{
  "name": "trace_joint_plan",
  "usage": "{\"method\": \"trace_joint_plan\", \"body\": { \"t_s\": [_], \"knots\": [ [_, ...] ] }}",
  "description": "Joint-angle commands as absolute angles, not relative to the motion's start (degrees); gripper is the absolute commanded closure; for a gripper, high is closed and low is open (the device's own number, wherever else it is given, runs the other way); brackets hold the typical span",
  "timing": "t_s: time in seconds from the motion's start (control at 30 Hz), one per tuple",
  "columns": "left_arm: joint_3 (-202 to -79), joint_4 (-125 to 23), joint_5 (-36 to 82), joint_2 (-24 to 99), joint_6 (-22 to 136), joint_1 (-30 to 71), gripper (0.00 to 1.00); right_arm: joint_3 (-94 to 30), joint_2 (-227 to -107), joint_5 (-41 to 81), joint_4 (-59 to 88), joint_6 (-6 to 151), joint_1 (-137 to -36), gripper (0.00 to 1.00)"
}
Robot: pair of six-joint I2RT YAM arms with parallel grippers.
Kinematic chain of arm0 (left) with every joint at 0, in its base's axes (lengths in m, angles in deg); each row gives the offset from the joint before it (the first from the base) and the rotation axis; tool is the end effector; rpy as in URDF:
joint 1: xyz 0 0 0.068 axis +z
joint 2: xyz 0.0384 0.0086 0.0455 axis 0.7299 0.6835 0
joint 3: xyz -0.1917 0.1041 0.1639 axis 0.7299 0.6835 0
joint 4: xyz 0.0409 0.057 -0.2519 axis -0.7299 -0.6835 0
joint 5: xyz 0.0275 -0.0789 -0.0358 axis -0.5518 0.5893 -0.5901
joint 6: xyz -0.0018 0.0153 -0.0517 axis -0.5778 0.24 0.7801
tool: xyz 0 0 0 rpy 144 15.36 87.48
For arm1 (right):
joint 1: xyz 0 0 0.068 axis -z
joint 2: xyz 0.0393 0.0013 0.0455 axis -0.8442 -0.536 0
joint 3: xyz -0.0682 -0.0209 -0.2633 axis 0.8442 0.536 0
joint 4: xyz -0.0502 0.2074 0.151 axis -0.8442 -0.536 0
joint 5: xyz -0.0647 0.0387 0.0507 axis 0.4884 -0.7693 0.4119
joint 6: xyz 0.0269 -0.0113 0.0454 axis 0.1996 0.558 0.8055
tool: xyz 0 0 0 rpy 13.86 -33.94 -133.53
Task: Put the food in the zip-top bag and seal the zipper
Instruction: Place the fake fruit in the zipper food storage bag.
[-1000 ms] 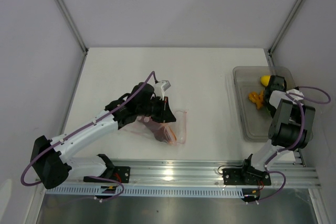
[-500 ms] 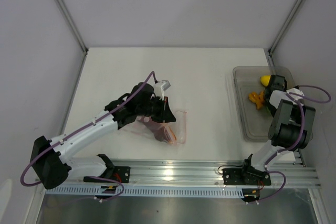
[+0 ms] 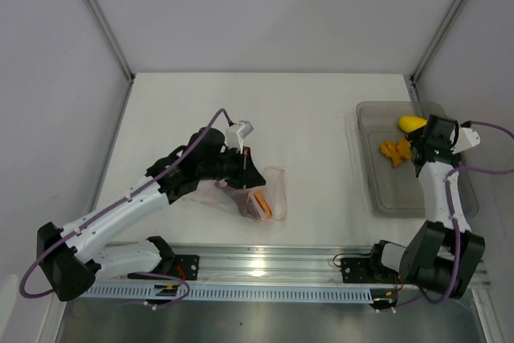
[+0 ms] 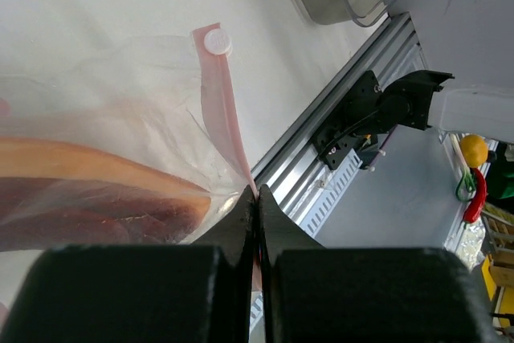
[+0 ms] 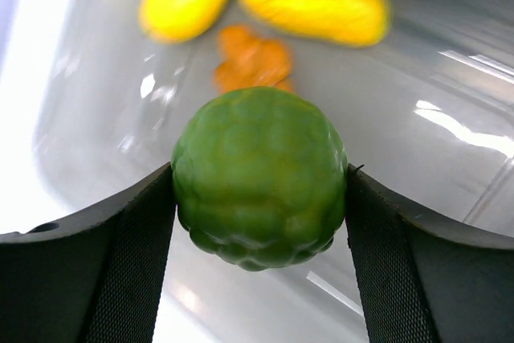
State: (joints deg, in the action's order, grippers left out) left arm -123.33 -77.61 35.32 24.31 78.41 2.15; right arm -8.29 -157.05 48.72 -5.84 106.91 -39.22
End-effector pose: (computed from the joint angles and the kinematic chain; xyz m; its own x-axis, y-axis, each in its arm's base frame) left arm 0.1621 -0.1779 0.3166 -0.7915 0.0678 -0.6073 0.5226 0.5904 -0.6151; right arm 0.2499 -0.0963 0.2696 -0.0959 0.6823 -0.7248 0.8198 0.4672 0.3313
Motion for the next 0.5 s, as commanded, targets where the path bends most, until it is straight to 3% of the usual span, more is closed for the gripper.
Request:
{"method": "trace_joint_plan", "body": {
  "t_s": [0.0,0.17,0.47],
  "knots": [
    [-126.24,-78.24,37.35,21.41,79.54,2.14,0.99,-6.27,-148.67,35.55,-6.31,101.79,-40.36,1.0],
    [-128.53,-79.92,38.4,19.21,80.94,2.14,0.99,-5.04,-137.42,14.47,-4.2,98.79,-45.97,1.0],
    [-129.67,-75.36,43.67,20.17,88.5,2.14,1.0,-10.74,-128.53,-2.0,-4.37,93.61,-65.84,1.0]
  ]
}}
